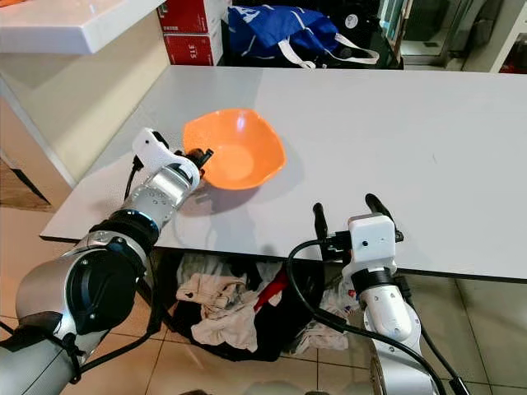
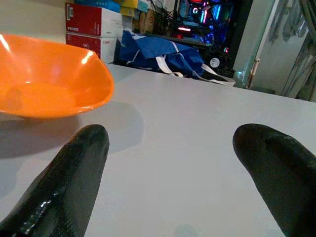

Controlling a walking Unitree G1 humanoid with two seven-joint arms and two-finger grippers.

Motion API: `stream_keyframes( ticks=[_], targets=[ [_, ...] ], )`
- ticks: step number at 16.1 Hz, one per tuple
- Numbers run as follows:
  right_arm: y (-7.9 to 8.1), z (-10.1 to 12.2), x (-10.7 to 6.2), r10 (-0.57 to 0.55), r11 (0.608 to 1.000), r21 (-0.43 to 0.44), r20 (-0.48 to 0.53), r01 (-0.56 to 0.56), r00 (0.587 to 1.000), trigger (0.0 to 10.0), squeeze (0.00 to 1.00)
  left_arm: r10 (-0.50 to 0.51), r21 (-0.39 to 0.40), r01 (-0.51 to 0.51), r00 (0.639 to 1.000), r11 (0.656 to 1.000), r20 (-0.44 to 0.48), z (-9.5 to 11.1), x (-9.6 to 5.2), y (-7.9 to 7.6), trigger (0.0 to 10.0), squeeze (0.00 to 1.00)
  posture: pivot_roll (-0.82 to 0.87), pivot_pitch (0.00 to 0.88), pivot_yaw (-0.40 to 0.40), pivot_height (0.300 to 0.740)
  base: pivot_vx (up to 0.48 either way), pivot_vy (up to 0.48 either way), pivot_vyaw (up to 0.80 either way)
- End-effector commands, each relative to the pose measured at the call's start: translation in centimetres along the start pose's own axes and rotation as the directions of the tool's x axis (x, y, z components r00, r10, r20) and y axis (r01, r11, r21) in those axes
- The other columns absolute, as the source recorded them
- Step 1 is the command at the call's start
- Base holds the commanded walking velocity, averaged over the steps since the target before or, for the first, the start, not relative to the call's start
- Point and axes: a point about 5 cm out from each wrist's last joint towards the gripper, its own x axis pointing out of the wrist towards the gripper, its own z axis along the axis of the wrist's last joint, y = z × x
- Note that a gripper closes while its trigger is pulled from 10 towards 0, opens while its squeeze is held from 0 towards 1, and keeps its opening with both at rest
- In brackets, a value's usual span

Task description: Setting the table

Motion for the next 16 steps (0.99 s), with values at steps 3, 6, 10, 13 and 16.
stream_keyframes(
  ticks=[3,6,10,13,16],
  targets=[
    [0.0,0.4,-0.2,0.012,1.0,-0.007,0.007,-0.012,1.0,10.0,0.0,0.009,-0.047,-0.008,1.0,0.999,0.02,0.4,0.0,-0.1,0.0,0.0,-0.28,0.0,0.111,0.74,0.0,0.0,0.0],
    [0.0,0.3,-0.2,0.013,1.0,-0.01,0.002,-0.013,1.0,10.0,0.0,0.02,-0.047,-0.019,1.0,0.999,0.013,0.1,0.0,0.1,0.0,0.0,-0.28,0.0,0.112,0.74,0.0,0.0,0.0],
    [0.0,0.1,-0.4,0.018,1.0,-0.011,-0.004,-0.018,1.0,10.0,0.0,0.051,-0.084,-0.051,0.999,0.995,0.002,-0.1,0.0,0.6,0.3,0.0,-0.28,0.0,0.111,0.74,0.0,0.0,0.0],
    [0.1,0.1,-0.5,0.021,1.0,-0.012,-0.006,-0.021,1.0,10.0,0.0,0.084,-0.114,-0.085,0.996,0.99,-0.014,-0.4,0.0,1.0,10.0,0.0,-0.29,0.0,0.111,0.74,0.0,0.0,0.0],
    [0.1,0.2,-0.7,0.025,1.0,-0.014,-0.006,-0.025,1.0,10.0,0.0,0.121,-0.13,-0.125,0.992,0.984,-0.035,-0.9,-0.1,1.5,10.0,0.0,-0.29,0.0,0.11,0.74,0.0,0.0,0.0]
  ],
)
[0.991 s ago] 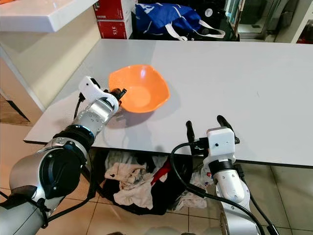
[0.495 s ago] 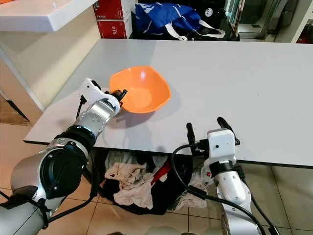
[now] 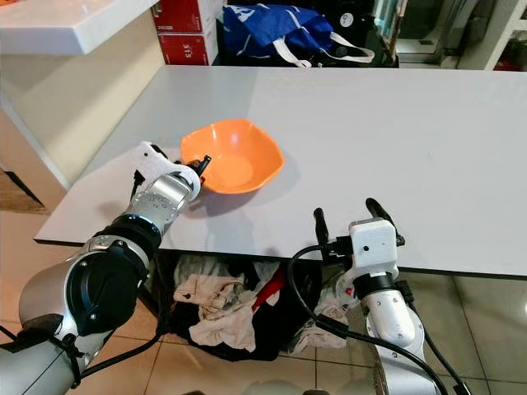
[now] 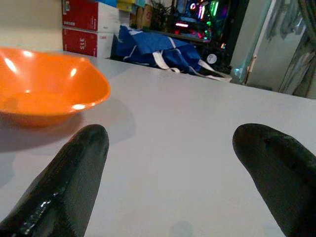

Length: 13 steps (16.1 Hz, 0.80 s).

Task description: Setting the table

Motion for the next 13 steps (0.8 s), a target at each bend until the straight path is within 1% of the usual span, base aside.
stream_keyframes(
  ticks=[1,3,5,6,8,9,10,13],
  targets=[
    [0.24,0.19,-0.23,0.015,1.0,-0.004,-0.002,-0.015,1.0,10.0,0.0,0.031,-0.01,-0.031,1.0,0.999,0.0,-0.04,0.02,0.46,10.0,0.0,-0.29,0.0,0.109,0.74,0.0,0.0,0.0],
    [0.26,0.21,-0.34,0.019,1.0,-0.006,-0.004,-0.019,1.0,10.0,0.0,0.051,0.029,-0.051,0.999,0.998,-0.007,-0.24,0.01,0.63,10.0,0.0,-0.29,0.0,0.109,0.74,0.0,0.0,0.0],
    [0.26,0.23,-0.43,0.023,1.0,-0.009,-0.006,-0.023,1.0,10.0,0.0,0.06,0.002,-0.06,0.998,0.998,-0.006,-0.14,0.01,0.67,10.0,0.0,-0.3,0.0,0.109,0.74,0.0,0.0,0.0],
    [0.24,0.25,-0.46,0.024,1.0,-0.01,-0.008,-0.024,1.0,10.0,0.0,0.07,0.004,-0.07,0.998,0.998,-0.005,-0.06,0.01,0.73,10.0,0.0,-0.3,0.0,0.109,0.74,0.0,0.0,0.0],
    [0.24,0.28,-0.46,0.025,1.0,-0.011,-0.009,-0.025,1.0,10.0,0.0,0.074,-0.009,-0.074,0.997,0.997,-0.007,-0.08,0.01,0.77,10.0,0.19,-0.3,0.0,0.109,0.74,0.0,0.0,0.0],
    [0.24,0.3,-0.44,0.026,1.0,-0.012,-0.009,-0.026,1.0,10.0,0.0,0.078,-0.011,-0.078,0.997,0.997,-0.011,-0.16,0.01,0.81,10.0,0.42,-0.3,0.0,0.109,0.74,0.0,0.0,0.0],
    [0.25,0.32,-0.41,0.027,1.0,-0.013,-0.009,-0.027,1.0,10.0,0.0,0.082,-0.016,-0.083,0.996,0.996,-0.016,-0.29,0.01,0.87,10.0,1.0,-0.3,0.0,0.109,0.74,0.0,0.0,0.0],
    [0.24,0.36,-0.37,0.029,0.999,-0.014,-0.013,-0.03,0.999,10.0,0.0,0.085,-0.025,-0.085,0.996,0.996,-0.021,-0.44,0.0,0.88,10.0,1.0,-0.3,0.0,0.108,0.74,0.0,0.0,0.0]
  ],
)
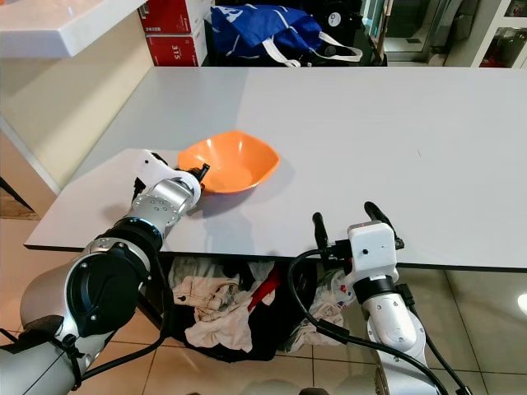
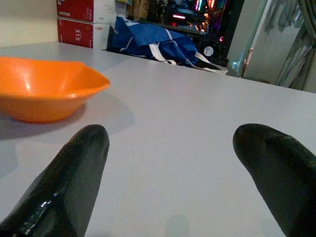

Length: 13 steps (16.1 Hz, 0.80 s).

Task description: Setting the table

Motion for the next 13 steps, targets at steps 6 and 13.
stream_keyframes(
  ticks=[6,13],
  targets=[
    [0.2,0.71,0.13,0.013,1.0,-0.008,0.018,-0.013,1.0,10.0,0.0,0.033,0.085,-0.034,0.999,0.996,0.006,0.0,-0.08,-0.4,10.0,1.0,-0.3,0.0,0.109,0.74,0.0,0.0,0.0],
    [0.39,0.57,0.43,0.017,1.0,-0.002,0.019,-0.017,1.0,10.0,0.0,0.088,0.233,-0.082,0.996,0.969,-0.015,-0.72,-0.17,-0.43,10.0,1.0,-0.27,0.0,0.106,0.74,0.0,0.0,0.0]
  ],
)
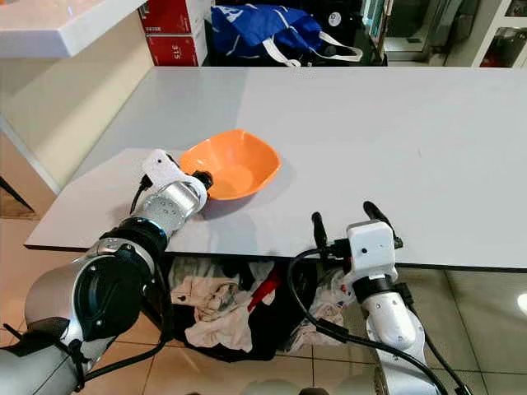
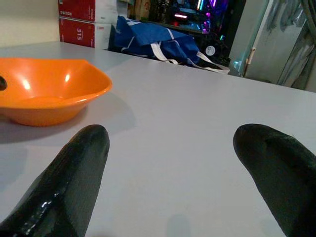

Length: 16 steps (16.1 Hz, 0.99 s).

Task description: Setting the table

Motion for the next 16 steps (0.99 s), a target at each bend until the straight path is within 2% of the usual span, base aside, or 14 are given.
stream_keyframes(
  ticks=[1,10,16],
  targets=[
    [0.3,0.5,0.4,0.014,1.0,-0.002,0.022,-0.014,1.0,10.0,0.0,0.005,0.022,-0.006,1.0,1.0,0.018,0.6,-0.1,-0.3,10.0,1.0,-0.27,0.0,0.106,0.74,0.0,0.0,0.0],
    [0.4,0.3,0.7,0.026,1.0,-0.006,0.025,-0.026,0.999,10.0,0.0,-0.062,-0.006,0.063,0.997,0.998,0.038,1.0,-0.3,-1.4,10.0,1.0,-0.27,0.0,0.099,0.74,0.0,0.0,0.0],
    [0.6,0.3,0.7,0.029,1.0,-0.003,0.023,-0.029,0.999,10.0,0.0,-0.092,0.024,0.09,0.994,0.996,0.058,1.4,-0.5,-1.9,10.0,1.0,-0.26,0.0,0.098,0.74,0.0,0.0,0.0]
  ],
)
